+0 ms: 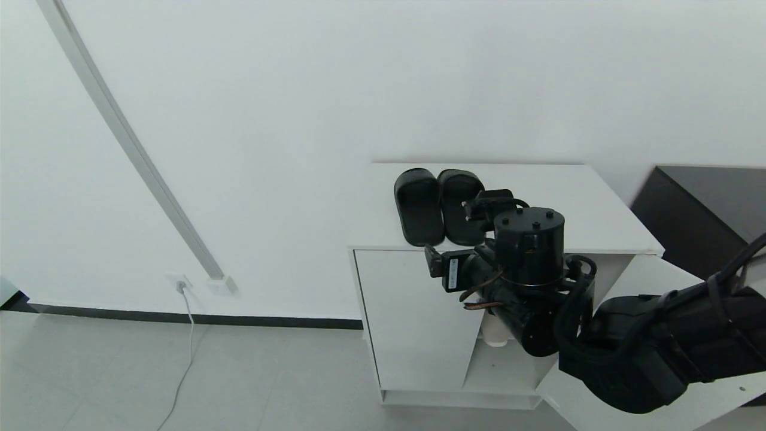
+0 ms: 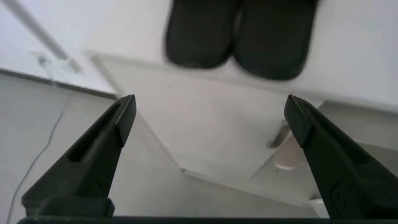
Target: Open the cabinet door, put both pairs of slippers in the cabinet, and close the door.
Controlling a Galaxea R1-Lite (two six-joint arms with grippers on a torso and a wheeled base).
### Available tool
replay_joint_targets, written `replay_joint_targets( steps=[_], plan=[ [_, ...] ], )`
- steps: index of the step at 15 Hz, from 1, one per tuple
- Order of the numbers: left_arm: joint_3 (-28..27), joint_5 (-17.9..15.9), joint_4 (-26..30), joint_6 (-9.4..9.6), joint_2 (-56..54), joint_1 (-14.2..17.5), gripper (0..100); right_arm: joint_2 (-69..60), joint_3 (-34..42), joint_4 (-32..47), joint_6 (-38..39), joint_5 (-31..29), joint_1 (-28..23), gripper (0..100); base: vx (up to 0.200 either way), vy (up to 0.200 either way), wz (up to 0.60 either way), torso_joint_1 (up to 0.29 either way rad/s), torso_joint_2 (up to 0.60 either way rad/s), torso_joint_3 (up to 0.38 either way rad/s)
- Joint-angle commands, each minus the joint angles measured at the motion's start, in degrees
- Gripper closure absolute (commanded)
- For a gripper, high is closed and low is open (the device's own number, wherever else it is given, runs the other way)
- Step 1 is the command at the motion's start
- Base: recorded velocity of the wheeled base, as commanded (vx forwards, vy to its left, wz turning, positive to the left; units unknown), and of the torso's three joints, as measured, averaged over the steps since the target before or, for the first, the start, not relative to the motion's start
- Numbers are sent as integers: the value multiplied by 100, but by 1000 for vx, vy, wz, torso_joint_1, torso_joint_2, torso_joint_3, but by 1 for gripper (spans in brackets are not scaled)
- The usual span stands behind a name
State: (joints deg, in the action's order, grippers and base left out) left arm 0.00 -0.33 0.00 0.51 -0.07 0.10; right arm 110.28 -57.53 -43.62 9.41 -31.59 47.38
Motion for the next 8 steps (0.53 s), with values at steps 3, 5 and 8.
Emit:
replay_joint_targets(
  steps=[3, 5, 8],
  plan=[
    [0, -2, 0, -7, 7, 8, 100, 99, 13, -103, 8, 12, -10, 0, 200, 0, 0, 2, 2, 4],
    [0, -2, 0, -7, 7, -1, 100, 293, 5, -376, -1, 12, -1, 0, 0, 0, 0, 0, 0, 0],
    [0, -2, 0, -7, 7, 8, 100, 776, -101, -973, -387, 12, -124, 0, 0, 0, 0, 0, 0, 0]
  ],
)
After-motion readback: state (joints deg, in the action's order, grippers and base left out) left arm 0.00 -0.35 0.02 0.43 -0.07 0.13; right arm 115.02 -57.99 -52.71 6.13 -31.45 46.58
